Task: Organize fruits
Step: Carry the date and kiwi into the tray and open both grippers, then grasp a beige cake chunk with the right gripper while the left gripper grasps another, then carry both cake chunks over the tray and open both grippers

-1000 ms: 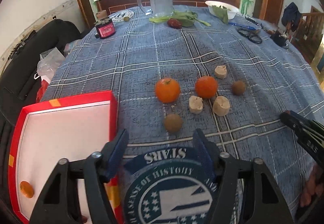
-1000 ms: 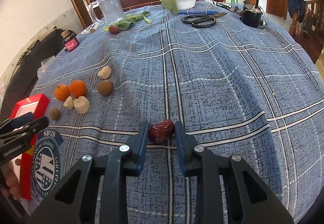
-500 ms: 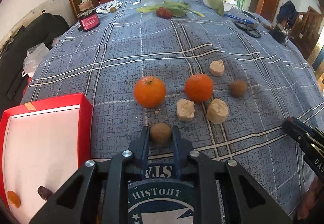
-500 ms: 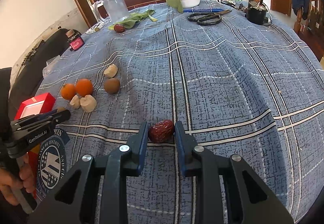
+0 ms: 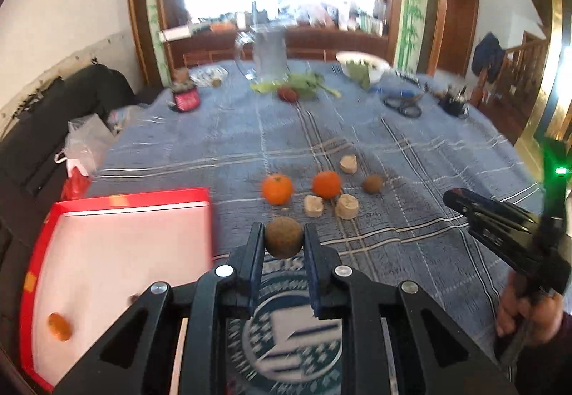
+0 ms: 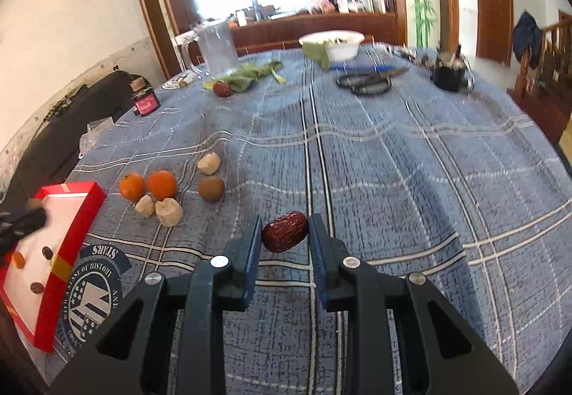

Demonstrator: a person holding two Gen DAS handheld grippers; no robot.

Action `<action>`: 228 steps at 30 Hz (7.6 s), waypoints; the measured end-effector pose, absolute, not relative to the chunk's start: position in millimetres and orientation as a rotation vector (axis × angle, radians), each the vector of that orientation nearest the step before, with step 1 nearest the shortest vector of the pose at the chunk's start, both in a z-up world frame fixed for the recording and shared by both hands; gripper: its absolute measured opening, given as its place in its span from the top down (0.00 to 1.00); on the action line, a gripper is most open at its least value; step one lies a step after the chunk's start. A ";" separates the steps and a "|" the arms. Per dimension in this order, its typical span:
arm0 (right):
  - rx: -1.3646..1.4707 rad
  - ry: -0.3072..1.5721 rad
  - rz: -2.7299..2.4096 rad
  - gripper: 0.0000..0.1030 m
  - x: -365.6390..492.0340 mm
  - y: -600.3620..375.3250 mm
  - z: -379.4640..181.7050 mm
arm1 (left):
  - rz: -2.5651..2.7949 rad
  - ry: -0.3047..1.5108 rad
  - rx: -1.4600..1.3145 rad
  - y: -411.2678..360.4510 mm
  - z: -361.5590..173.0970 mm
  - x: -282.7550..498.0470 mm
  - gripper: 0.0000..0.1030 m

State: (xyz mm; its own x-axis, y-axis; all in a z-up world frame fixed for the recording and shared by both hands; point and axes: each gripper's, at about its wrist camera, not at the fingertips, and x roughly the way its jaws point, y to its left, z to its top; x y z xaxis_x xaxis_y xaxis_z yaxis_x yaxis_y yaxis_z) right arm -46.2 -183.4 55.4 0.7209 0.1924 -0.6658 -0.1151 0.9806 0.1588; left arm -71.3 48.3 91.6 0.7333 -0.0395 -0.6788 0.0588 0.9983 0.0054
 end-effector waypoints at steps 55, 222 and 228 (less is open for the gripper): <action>-0.197 0.934 0.827 0.72 -122.0 148.7 42.8 | 0.296 0.753 -0.154 258.6 50.5 -145.9 0.80; -0.084 1.101 0.557 0.73 -3.8 129.1 38.0 | 0.275 0.981 -0.146 263.6 35.7 -59.9 0.81; -0.126 1.118 0.534 0.72 -3.5 132.4 39.8 | 0.283 1.018 -0.092 258.6 32.7 -56.2 0.69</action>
